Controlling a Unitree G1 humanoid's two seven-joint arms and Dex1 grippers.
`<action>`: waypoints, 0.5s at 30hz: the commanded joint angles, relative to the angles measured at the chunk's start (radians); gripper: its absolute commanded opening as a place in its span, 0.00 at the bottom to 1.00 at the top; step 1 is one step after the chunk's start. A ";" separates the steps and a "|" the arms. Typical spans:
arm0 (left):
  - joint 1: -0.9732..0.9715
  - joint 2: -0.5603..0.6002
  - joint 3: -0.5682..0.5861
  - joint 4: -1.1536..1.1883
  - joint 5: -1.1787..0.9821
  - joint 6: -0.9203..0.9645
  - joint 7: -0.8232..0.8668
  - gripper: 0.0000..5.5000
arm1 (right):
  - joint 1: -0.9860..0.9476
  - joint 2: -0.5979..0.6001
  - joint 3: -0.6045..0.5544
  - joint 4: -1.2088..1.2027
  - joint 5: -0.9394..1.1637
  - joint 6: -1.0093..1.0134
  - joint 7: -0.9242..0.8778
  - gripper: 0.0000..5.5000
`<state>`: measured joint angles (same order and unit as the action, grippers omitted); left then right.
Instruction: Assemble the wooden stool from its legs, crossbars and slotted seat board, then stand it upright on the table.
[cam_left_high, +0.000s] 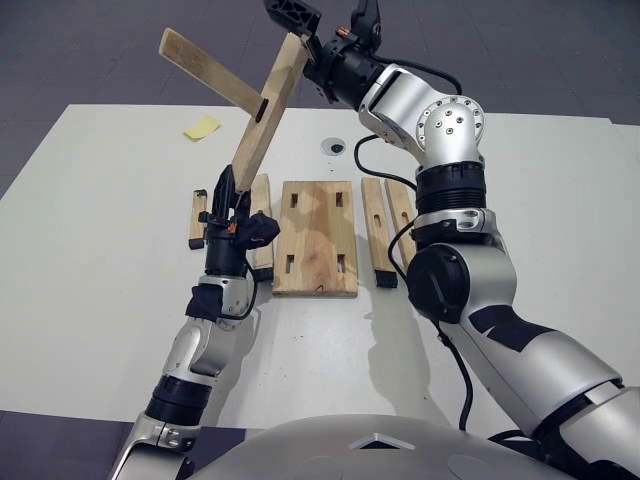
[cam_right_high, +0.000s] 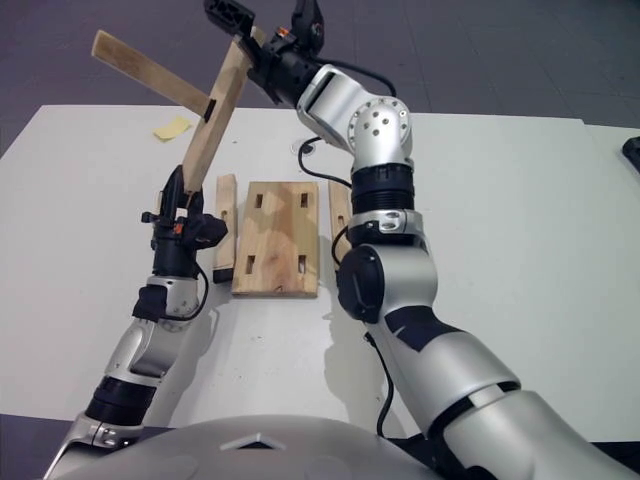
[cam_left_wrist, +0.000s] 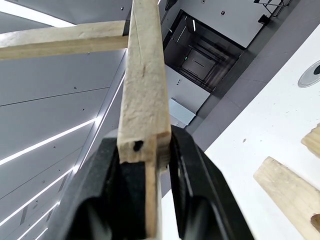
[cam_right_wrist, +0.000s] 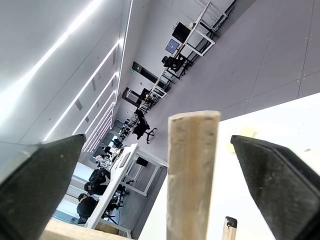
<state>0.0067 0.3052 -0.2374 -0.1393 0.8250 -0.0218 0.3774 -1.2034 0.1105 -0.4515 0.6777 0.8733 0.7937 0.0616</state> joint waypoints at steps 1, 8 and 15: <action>-0.002 0.011 -0.005 -0.012 0.022 -0.016 -0.008 0.19 | -0.032 -0.006 -0.003 0.031 -0.009 0.000 -0.018 0.87; -0.010 0.017 0.001 -0.011 0.033 -0.022 -0.012 0.19 | -0.013 -0.010 -0.010 0.031 -0.009 0.033 -0.050 0.67; -0.007 0.021 0.002 -0.013 0.041 -0.017 -0.008 0.19 | 0.009 -0.013 -0.022 0.002 -0.003 0.075 -0.081 0.47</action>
<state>0.0066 0.3239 -0.2415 -0.1397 0.8555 -0.0345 0.3684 -1.2058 0.1044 -0.4699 0.7014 0.8635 0.8524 -0.0021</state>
